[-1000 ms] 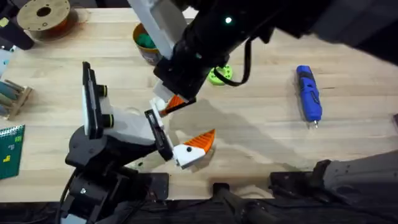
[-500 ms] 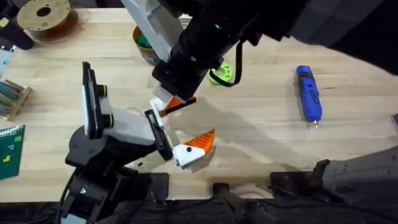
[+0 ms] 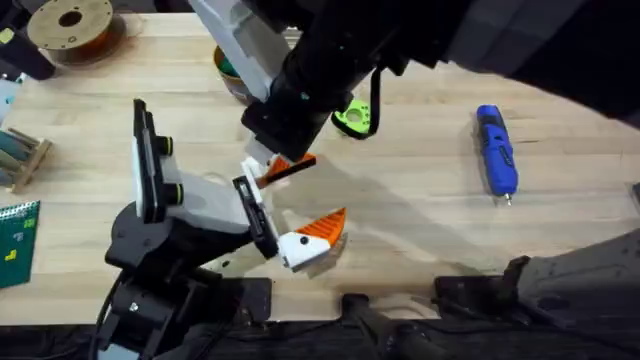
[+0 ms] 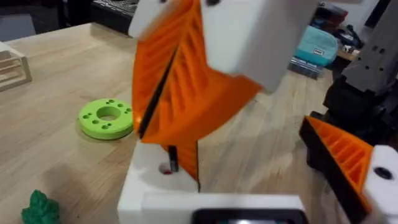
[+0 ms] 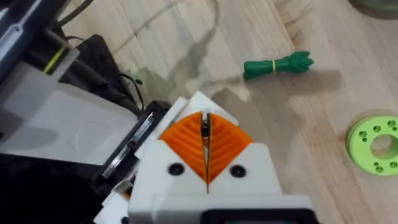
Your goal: Pick up the gripper from the table and insert it into the empty holder that is missing its gripper. Then pick up a screw, insert it into the mounting hole, and use the screwdriver to tighten it. Finally, clean up the table by picking up the vegetable and placing it into the bucket.
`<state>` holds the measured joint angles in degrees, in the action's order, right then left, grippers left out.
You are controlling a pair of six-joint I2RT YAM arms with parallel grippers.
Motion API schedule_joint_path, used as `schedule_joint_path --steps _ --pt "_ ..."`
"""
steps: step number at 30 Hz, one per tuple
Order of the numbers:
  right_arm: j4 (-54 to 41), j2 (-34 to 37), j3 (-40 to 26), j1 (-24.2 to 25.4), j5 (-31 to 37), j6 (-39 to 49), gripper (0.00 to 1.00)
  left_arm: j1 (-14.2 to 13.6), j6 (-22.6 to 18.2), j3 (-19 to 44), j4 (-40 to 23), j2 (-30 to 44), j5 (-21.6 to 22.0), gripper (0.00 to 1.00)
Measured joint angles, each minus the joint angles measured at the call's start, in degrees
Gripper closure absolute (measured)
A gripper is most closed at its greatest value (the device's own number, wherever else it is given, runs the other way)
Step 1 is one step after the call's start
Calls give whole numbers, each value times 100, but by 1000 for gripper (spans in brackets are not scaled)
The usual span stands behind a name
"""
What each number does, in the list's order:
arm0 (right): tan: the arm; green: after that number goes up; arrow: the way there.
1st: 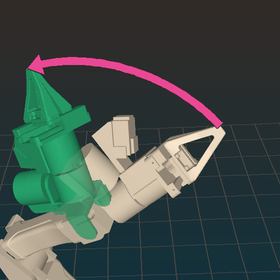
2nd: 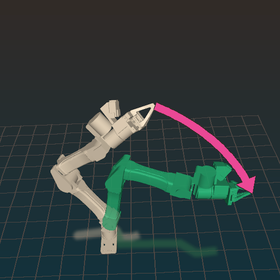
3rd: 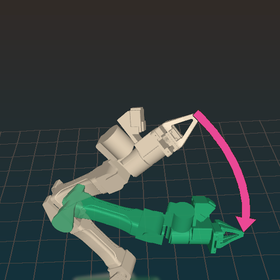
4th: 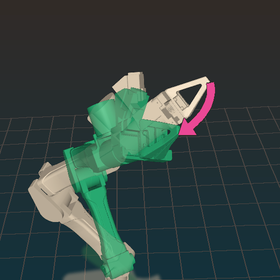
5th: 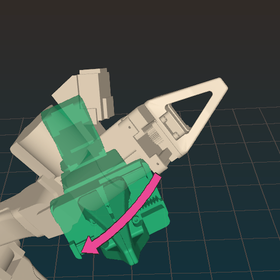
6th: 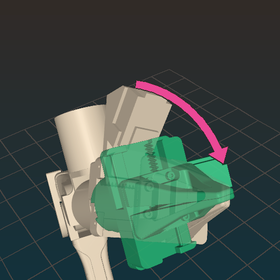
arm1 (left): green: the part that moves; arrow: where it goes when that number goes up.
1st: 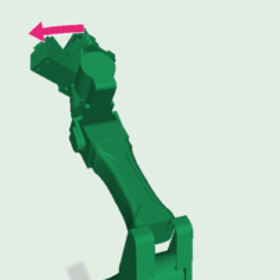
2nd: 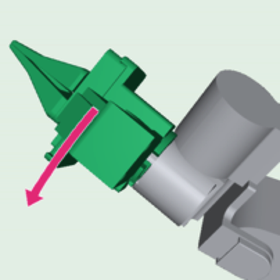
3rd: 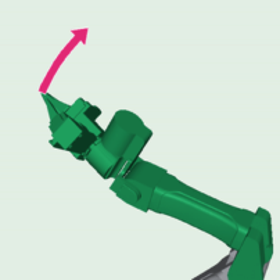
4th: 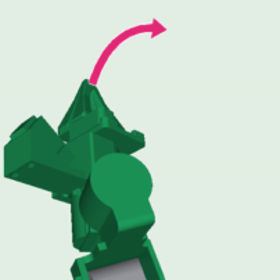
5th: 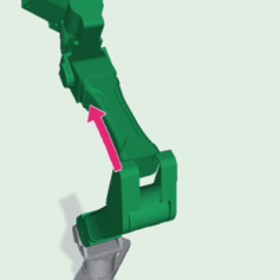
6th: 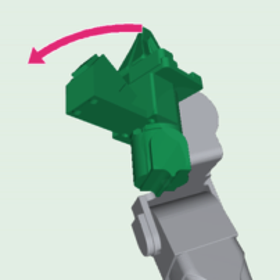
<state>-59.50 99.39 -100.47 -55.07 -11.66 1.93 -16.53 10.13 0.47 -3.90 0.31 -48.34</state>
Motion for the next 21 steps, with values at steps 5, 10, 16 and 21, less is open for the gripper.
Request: schedule_joint_path --steps 5,10,16,21 --pt "26 2 0 0 0 4 994 0 -2 0 -2 -1 -9 14" --pt "34 2 0 0 0 7 994 0 -4 0 0 0 -8 14" --pt "70 7 0 0 0 7 994 0 -7 0 0 0 -8 14" --pt "85 45 0 0 0 22 994 0 -7 0 0 0 -8 14"
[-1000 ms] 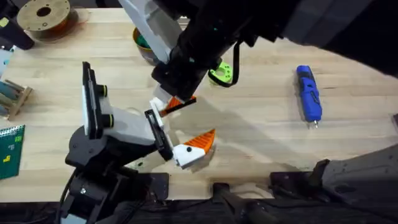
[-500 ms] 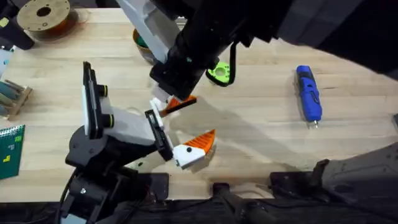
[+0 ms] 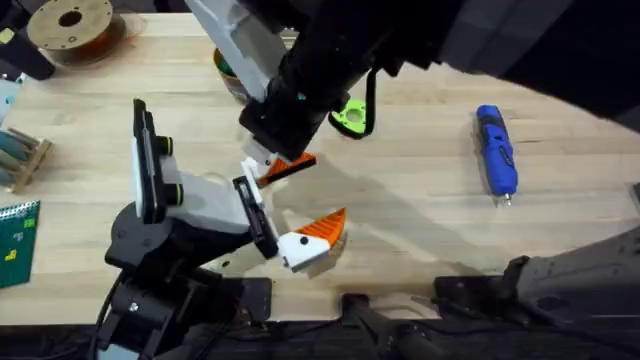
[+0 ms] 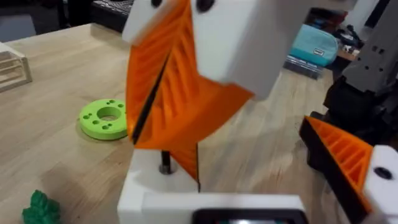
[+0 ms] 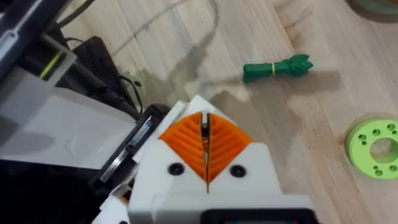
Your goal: Pick up the gripper from the table and insert it into the empty holder that is missing its gripper. Then pick up a screw, insert it into the mounting hole, and use the screwdriver to tighten it. Finally, clean up the table by picking up the vegetable and placing it into the bucket.
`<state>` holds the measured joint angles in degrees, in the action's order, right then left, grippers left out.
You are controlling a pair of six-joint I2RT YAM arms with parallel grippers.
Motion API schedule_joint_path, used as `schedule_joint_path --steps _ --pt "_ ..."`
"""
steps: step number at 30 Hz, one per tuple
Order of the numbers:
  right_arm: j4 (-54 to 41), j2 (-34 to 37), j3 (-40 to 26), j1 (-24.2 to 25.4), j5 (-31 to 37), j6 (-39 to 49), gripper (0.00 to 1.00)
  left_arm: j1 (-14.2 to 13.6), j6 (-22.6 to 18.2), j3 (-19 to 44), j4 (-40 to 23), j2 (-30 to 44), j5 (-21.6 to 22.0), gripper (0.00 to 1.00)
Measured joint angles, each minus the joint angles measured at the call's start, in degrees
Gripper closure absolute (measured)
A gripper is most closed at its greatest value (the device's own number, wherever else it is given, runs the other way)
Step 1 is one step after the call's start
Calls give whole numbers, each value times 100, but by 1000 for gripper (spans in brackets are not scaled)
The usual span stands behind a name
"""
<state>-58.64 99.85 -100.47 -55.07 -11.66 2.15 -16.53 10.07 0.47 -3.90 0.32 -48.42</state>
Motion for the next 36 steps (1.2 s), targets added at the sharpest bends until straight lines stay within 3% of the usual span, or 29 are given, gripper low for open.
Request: schedule_joint_path --steps 36 --pt "-64 18 0 -92 28 4 994 0 26 0 -7 -2 -11 14"
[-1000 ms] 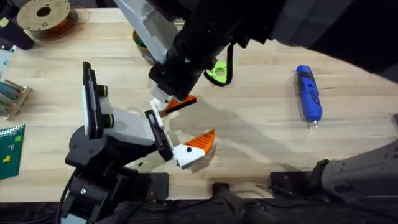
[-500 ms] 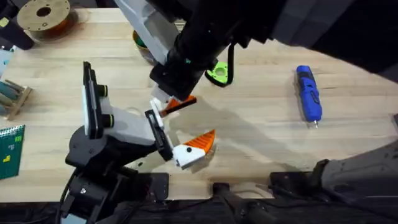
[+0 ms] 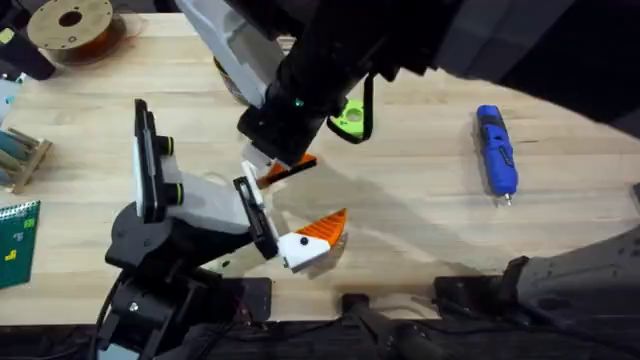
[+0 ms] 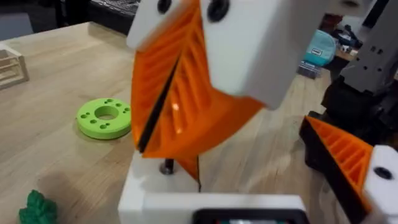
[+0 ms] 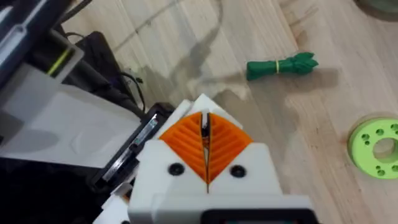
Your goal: Pick up the gripper from the table and insert it into the empty holder that is missing its gripper. Then pick up a screw, insert it into the mounting hole, and use the screwdriver to tighten it. Finally, clean up the table by picking up the vegetable and placing it into the bucket.
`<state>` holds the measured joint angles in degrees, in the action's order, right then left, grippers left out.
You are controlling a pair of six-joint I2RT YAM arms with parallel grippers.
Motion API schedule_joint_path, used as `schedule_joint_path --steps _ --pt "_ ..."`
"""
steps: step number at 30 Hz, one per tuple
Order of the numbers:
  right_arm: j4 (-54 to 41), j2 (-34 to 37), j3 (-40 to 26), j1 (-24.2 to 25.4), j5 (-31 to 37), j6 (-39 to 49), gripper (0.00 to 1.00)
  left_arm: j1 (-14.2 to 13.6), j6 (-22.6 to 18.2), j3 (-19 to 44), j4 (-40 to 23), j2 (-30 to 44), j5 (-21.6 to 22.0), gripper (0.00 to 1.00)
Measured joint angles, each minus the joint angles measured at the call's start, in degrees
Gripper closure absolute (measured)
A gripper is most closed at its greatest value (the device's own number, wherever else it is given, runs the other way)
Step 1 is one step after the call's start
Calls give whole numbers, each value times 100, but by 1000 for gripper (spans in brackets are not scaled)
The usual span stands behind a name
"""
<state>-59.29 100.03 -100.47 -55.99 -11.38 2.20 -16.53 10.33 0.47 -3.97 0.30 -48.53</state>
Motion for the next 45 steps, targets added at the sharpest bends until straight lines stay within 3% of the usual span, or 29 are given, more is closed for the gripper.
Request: schedule_joint_path --steps 14,39,40,45 --pt "-151 2 0 -75 403 0 995 0 23 0 -2 2 -12 14" --pt "-155 55 0 -79 230 -31 987 0 20 0 -4 2 -15 14" --pt "-160 55 0 -79 221 -67 893 0 15 0 -2 2 -13 14" --pt "-208 72 0 -47 293 -50 189 0 2 0 -2 2 -7 14"
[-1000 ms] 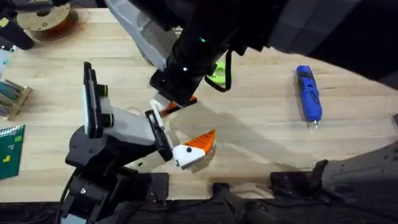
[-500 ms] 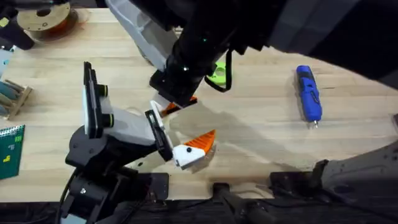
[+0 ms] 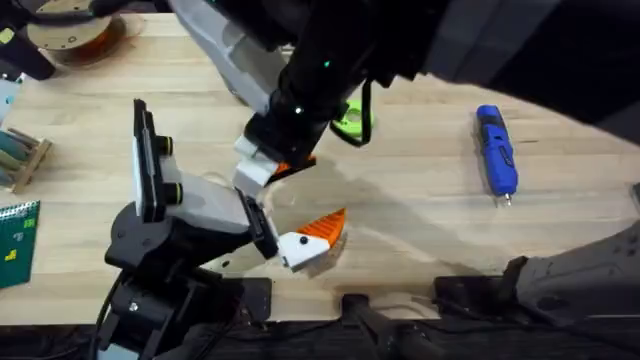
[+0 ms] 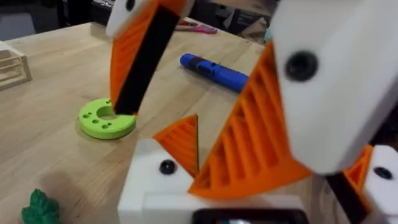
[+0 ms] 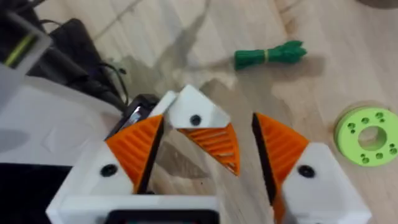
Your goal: Pick up the gripper from the table and insert it into the empty holder that is missing its gripper. Then pick up a screw, insert it into the mounting hole, and use the screwdriver to tighten it. Finally, clean up the table by picking up the vegetable and placing it into the bucket.
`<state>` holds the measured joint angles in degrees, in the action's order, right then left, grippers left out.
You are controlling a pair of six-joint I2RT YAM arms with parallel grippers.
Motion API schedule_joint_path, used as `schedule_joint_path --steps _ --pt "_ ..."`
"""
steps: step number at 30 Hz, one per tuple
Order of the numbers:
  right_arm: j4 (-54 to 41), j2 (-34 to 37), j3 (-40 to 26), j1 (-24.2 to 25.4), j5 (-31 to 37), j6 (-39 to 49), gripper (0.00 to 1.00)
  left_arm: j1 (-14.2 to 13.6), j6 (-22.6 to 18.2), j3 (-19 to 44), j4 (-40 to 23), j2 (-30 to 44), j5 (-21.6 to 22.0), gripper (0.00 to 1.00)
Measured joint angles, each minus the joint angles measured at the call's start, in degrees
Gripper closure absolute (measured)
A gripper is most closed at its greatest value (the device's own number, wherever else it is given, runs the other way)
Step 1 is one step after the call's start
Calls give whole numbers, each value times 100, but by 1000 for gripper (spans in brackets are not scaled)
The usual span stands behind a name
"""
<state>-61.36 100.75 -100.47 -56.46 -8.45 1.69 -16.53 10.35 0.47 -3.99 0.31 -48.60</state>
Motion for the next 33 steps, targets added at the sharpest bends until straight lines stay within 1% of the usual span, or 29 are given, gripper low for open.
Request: schedule_joint_path --steps 1,2,8,16,17,18,20,21,24,27,33 --pt "-2 -2 0 42 26 5 125 0 -2 0 0 0 3 14" --pt "-7 -1 0 67 24 2 111 0 0 0 0 0 5 14" --pt "-252 -166 2 110 113 -246 105 0 -7 0 2 0 3 14" --pt "-503 -1029 89 577 225 -542 105 0 -7 0 2 0 3 14" --pt "-501 -1163 191 651 229 -586 105 0 -7 0 2 0 3 14" --pt "-505 -1528 648 825 247 -702 105 0 -7 0 2 0 3 14" --pt "-500 -1742 1024 928 247 -804 105 0 -7 0 2 0 3 14" --pt "-426 -2111 1639 1077 240 -971 105 0 -7 0 2 0 3 14" --pt "-356 -2585 2113 1184 243 -1149 104 0 -7 0 4 0 3 14" --pt "-304 -3224 2505 1287 240 -1351 103 0 -7 0 2 0 5 14" --pt "-256 -4406 3253 1643 240 -1731 103 0 -7 0 4 0 4 14"
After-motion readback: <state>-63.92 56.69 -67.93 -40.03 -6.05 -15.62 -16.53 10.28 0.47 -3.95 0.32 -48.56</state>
